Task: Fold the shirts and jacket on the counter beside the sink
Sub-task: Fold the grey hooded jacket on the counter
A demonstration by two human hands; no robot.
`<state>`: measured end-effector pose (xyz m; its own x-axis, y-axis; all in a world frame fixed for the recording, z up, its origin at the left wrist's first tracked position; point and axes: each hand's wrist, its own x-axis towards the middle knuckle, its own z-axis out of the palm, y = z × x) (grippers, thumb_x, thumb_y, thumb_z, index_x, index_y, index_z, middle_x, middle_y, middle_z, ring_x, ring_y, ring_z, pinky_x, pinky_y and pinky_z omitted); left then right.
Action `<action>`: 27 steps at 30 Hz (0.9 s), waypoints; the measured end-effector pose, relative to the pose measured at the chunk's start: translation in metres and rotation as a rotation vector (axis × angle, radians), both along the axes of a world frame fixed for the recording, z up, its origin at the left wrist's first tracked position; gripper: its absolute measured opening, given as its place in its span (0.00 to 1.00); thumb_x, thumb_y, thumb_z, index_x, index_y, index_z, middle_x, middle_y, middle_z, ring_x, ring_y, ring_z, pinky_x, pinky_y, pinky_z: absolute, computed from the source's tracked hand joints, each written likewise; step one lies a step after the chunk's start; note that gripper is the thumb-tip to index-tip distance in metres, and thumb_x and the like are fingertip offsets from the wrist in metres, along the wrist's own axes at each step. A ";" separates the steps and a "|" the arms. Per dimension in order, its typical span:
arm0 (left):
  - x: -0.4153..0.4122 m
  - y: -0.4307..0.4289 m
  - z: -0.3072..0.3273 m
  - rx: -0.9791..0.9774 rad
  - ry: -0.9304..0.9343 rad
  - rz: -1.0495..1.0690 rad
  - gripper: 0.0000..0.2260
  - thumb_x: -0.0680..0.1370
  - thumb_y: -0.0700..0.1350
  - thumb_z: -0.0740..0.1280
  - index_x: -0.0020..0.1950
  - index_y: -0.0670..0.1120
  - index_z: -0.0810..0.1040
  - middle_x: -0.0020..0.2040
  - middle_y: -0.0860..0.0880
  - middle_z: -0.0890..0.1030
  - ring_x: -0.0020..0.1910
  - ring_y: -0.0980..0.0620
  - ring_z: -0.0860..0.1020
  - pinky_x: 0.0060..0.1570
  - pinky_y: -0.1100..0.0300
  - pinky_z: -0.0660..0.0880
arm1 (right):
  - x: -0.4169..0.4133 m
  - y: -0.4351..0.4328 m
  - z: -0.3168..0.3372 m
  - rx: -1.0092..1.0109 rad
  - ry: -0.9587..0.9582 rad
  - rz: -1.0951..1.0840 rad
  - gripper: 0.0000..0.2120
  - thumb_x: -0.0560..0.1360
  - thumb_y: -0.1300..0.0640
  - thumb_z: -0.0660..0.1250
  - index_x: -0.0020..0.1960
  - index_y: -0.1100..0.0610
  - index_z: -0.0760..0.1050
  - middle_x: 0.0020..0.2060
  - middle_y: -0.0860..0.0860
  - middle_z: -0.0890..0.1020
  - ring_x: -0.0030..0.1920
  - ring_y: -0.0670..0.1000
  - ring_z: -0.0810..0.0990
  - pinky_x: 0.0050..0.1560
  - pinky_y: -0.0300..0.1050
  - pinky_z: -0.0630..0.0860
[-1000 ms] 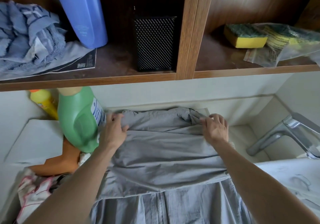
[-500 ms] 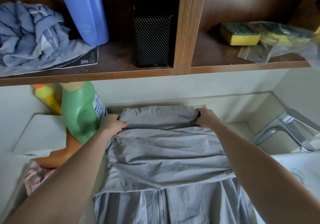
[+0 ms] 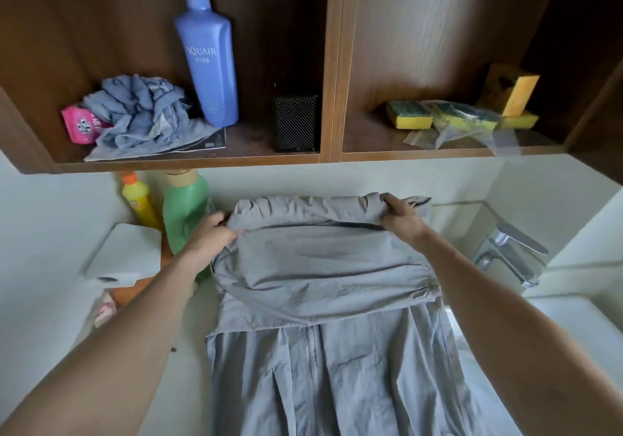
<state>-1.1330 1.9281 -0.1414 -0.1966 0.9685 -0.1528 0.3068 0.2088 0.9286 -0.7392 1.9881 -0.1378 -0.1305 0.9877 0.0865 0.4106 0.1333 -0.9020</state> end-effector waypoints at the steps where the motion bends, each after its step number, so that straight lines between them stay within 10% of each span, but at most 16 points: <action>1: 0.001 -0.010 0.000 0.013 -0.044 0.002 0.11 0.65 0.37 0.68 0.47 0.42 0.80 0.52 0.40 0.83 0.52 0.43 0.81 0.59 0.49 0.76 | 0.004 -0.010 0.004 -0.068 0.137 0.025 0.19 0.74 0.77 0.52 0.55 0.60 0.73 0.38 0.50 0.76 0.36 0.39 0.75 0.40 0.32 0.72; 7: 0.015 -0.069 -0.025 -0.069 -0.398 0.162 0.12 0.82 0.47 0.64 0.45 0.40 0.80 0.43 0.43 0.82 0.40 0.48 0.82 0.49 0.55 0.77 | 0.030 -0.069 -0.012 -0.213 0.229 -0.148 0.13 0.81 0.52 0.65 0.42 0.58 0.82 0.34 0.50 0.81 0.36 0.48 0.78 0.39 0.40 0.76; 11: 0.035 -0.120 -0.054 0.006 -0.086 0.172 0.04 0.74 0.40 0.75 0.46 0.45 0.82 0.46 0.44 0.84 0.46 0.45 0.81 0.50 0.51 0.76 | 0.040 -0.117 -0.049 -0.108 0.018 -0.209 0.02 0.74 0.61 0.74 0.45 0.60 0.83 0.34 0.49 0.82 0.37 0.48 0.78 0.38 0.36 0.74; 16: 0.048 -0.166 -0.092 0.034 0.056 0.207 0.25 0.69 0.32 0.77 0.62 0.46 0.74 0.49 0.52 0.78 0.47 0.59 0.77 0.42 0.73 0.72 | 0.053 -0.167 -0.090 -0.113 -0.168 -0.210 0.22 0.67 0.67 0.77 0.60 0.58 0.80 0.54 0.55 0.78 0.56 0.55 0.76 0.63 0.51 0.74; 20: 0.044 -0.190 -0.122 -0.125 0.211 0.112 0.35 0.69 0.34 0.77 0.73 0.44 0.67 0.68 0.41 0.70 0.65 0.45 0.73 0.70 0.51 0.69 | 0.063 -0.198 -0.122 -0.195 -0.299 -0.242 0.29 0.65 0.72 0.75 0.64 0.60 0.78 0.61 0.56 0.70 0.66 0.57 0.69 0.70 0.37 0.62; 24: 0.036 -0.210 -0.134 -0.311 0.408 0.023 0.26 0.74 0.37 0.68 0.72 0.48 0.71 0.68 0.41 0.67 0.60 0.40 0.76 0.64 0.49 0.74 | 0.066 -0.208 -0.135 -0.320 -0.311 -0.285 0.25 0.69 0.74 0.63 0.65 0.61 0.78 0.67 0.60 0.70 0.68 0.60 0.69 0.73 0.48 0.63; 27: 0.043 -0.214 -0.127 -0.227 0.614 0.201 0.24 0.72 0.37 0.63 0.68 0.52 0.73 0.66 0.44 0.65 0.62 0.38 0.70 0.63 0.44 0.71 | 0.056 -0.209 -0.123 -0.272 -0.559 -0.462 0.18 0.77 0.54 0.62 0.65 0.48 0.76 0.70 0.55 0.66 0.64 0.62 0.69 0.67 0.55 0.67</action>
<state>-1.0904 1.7138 -0.2686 -0.4856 0.8610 -0.1509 0.6987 0.4861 0.5249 -0.6833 1.7795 -0.2610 0.3472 0.9295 -0.1243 0.7745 -0.3589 -0.5209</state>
